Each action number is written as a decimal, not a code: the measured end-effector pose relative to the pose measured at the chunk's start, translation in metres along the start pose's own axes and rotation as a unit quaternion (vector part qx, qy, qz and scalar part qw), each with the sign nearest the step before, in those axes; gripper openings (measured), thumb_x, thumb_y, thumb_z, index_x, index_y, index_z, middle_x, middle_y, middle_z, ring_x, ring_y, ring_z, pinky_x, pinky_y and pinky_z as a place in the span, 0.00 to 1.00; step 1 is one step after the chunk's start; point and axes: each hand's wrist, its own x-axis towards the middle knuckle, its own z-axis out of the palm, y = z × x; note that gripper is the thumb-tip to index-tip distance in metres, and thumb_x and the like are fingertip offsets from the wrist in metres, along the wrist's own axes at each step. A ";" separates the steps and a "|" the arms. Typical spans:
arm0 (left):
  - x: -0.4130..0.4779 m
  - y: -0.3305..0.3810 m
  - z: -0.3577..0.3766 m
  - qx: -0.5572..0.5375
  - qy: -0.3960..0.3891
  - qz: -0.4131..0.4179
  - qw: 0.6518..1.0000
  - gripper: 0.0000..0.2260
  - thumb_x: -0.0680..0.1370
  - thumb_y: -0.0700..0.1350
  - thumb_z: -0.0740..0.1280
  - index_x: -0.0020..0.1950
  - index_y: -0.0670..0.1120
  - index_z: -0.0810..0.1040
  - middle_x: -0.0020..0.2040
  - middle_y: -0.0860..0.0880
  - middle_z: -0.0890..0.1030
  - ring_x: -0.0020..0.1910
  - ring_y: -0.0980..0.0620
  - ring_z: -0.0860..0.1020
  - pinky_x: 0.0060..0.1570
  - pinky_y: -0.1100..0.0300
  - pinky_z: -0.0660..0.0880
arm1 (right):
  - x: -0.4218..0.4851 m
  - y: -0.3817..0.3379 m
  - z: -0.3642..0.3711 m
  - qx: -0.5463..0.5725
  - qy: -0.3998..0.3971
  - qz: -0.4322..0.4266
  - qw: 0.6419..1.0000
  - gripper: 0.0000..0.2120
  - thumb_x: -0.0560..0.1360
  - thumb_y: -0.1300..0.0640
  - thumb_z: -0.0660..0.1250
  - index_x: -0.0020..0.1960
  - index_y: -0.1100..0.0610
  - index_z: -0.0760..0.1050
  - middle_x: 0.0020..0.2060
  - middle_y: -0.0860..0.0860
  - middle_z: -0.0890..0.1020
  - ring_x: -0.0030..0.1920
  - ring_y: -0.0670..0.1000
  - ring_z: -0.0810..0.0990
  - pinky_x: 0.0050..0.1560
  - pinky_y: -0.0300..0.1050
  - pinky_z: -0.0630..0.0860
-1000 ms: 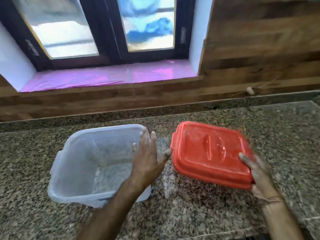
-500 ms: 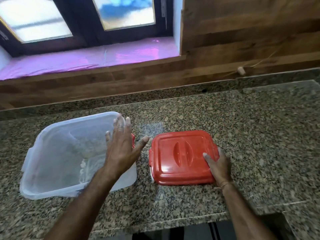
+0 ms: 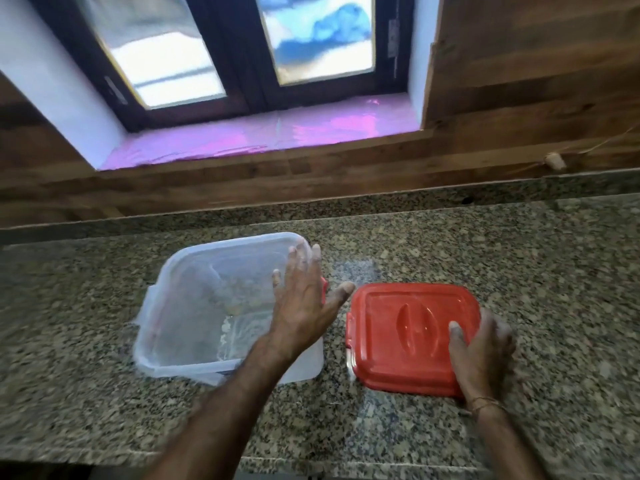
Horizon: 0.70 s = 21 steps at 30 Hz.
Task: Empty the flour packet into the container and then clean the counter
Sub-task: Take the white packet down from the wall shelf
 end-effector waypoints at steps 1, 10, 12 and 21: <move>-0.003 -0.003 -0.005 -0.006 0.004 0.003 1.000 0.41 0.80 0.69 0.56 0.85 0.50 0.44 0.84 0.48 0.39 0.82 0.51 0.36 0.80 0.42 0.38 | -0.006 -0.015 -0.001 0.020 0.005 -0.025 0.999 0.28 0.78 0.50 0.69 0.74 0.57 0.65 0.74 0.60 0.65 0.71 0.63 0.67 0.68 0.65 0.71; -0.066 -0.131 -0.094 0.002 0.126 -0.027 0.992 0.45 0.73 0.76 0.49 0.84 0.54 0.51 0.85 0.51 0.44 0.83 0.52 0.43 0.79 0.43 0.44 | -0.104 -0.224 0.004 0.235 0.015 -0.285 0.929 0.20 0.79 0.51 0.63 0.67 0.58 0.74 0.64 0.58 0.75 0.65 0.57 0.74 0.69 0.51 0.69; -0.091 -0.174 -0.123 0.007 0.140 -0.051 0.989 0.42 0.76 0.73 0.56 0.84 0.52 0.53 0.85 0.49 0.46 0.83 0.51 0.45 0.79 0.45 0.47 | -0.145 -0.269 0.023 0.255 -0.019 -0.342 0.904 0.17 0.81 0.53 0.64 0.67 0.56 0.75 0.64 0.54 0.75 0.61 0.55 0.77 0.65 0.58 0.74; -0.208 -0.380 -0.247 0.042 0.213 -0.162 0.963 0.39 0.76 0.69 0.64 0.81 0.51 0.61 0.80 0.48 0.64 0.78 0.48 0.65 0.71 0.51 0.70 | -0.316 -0.445 0.126 0.132 -0.188 -0.518 0.824 0.18 0.81 0.42 0.61 0.67 0.48 0.75 0.60 0.49 0.78 0.54 0.52 0.82 0.54 0.55 0.80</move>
